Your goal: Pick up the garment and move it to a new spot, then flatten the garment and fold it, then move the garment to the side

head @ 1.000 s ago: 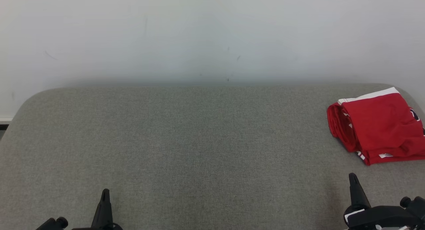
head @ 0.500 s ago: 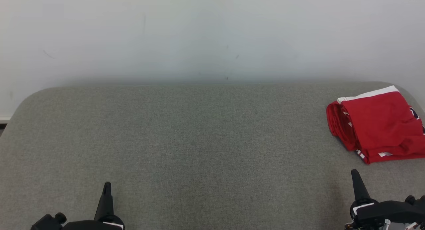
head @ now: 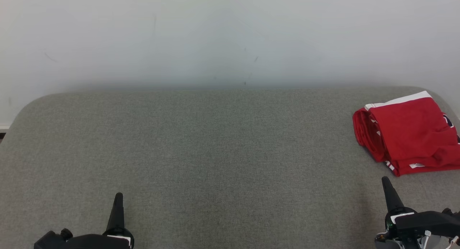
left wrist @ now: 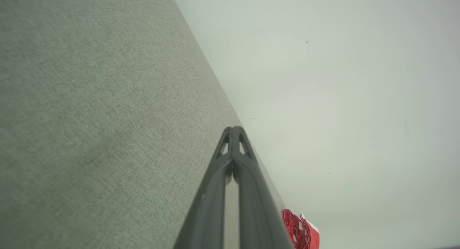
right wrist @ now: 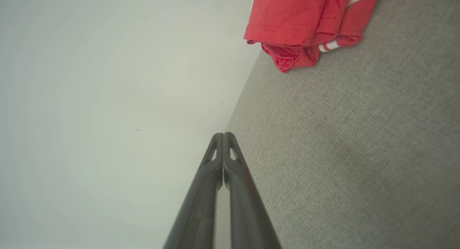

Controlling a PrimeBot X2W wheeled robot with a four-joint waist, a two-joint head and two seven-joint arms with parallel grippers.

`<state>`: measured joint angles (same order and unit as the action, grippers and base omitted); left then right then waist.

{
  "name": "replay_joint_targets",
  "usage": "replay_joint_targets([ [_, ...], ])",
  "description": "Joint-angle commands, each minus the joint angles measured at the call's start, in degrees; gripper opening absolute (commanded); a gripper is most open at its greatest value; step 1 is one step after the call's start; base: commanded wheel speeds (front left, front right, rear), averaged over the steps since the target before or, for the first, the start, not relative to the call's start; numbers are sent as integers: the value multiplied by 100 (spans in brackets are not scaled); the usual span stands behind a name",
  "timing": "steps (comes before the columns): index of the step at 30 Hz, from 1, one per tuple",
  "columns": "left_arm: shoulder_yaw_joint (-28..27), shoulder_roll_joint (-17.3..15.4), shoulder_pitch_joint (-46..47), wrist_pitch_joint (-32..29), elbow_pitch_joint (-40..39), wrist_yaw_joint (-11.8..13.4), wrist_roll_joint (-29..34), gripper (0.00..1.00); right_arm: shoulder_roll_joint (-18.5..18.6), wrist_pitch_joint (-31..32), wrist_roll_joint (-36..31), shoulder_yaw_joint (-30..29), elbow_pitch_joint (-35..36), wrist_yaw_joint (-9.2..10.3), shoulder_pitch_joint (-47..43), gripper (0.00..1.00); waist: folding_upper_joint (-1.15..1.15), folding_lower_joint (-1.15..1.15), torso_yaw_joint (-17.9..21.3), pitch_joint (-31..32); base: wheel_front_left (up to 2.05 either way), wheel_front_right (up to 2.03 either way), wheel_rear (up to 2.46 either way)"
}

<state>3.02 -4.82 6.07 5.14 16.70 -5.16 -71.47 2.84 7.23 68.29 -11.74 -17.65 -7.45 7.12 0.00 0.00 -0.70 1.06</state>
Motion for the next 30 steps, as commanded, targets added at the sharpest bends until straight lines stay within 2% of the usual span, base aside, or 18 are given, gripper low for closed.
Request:
replay_joint_targets([
  [1,-33,9,122,-22,-21,-47,-132,0,8,47,114,-35,9,-4,86,0,0,0,2,-3,0,0,0],
  [30,-81,140,337,-235,41,-185,-1510,0,6,557,1470,-321,-115,-5,358,0,0,0,43,-82,0,0,0],
])
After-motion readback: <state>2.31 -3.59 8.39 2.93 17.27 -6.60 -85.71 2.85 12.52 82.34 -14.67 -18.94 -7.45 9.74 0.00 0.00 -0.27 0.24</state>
